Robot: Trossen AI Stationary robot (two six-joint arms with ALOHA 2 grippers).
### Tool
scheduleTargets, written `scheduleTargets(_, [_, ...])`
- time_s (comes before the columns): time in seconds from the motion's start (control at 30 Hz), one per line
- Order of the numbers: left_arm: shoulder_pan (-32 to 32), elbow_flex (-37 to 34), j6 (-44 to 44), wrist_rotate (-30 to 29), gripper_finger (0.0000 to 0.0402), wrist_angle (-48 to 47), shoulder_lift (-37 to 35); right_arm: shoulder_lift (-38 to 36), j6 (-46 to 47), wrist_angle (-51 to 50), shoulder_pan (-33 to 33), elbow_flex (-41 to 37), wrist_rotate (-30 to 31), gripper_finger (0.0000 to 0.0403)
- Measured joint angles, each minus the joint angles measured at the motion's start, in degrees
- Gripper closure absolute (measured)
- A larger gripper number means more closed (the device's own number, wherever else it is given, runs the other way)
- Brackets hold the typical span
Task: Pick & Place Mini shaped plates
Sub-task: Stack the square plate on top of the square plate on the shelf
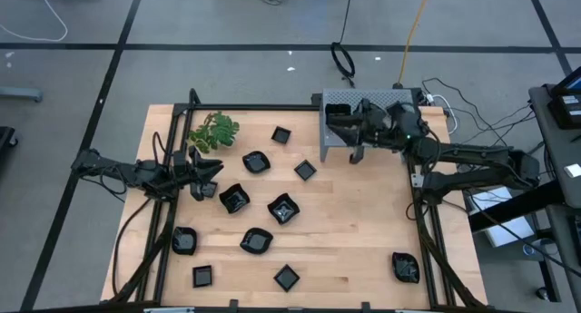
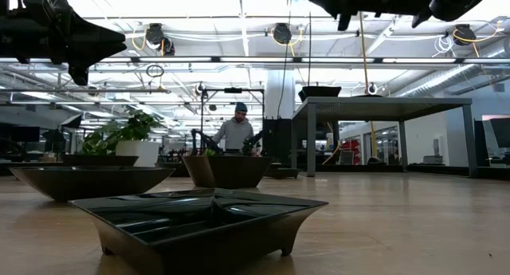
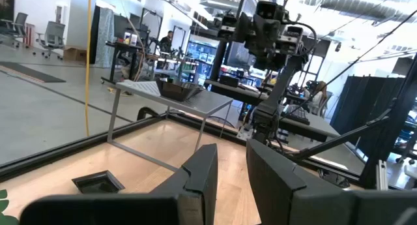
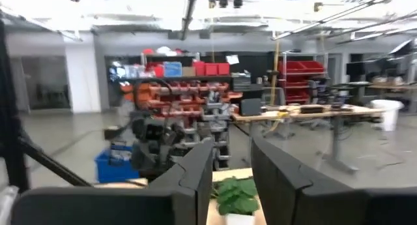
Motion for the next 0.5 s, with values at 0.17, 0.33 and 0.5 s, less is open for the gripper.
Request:
scheduleTargets(0.17, [0.0,0.0,0.0,0.0,0.0316,0.0,0.0,0.5,-2.7,-0.5,1.9,1.5,4.7,0.0305])
scheduleTargets(0.33, [0.0,0.0,0.0,0.0,0.0316,0.0,0.0,0.4,-2.6,-2.0,1.9,7.5,4.7,0.0291])
scheduleTargets(0.5, [0.0,0.0,0.0,0.0,0.0316,0.0,0.0,0.4,0.9,-6.9,2.1,13.0,4.5,0.0284])
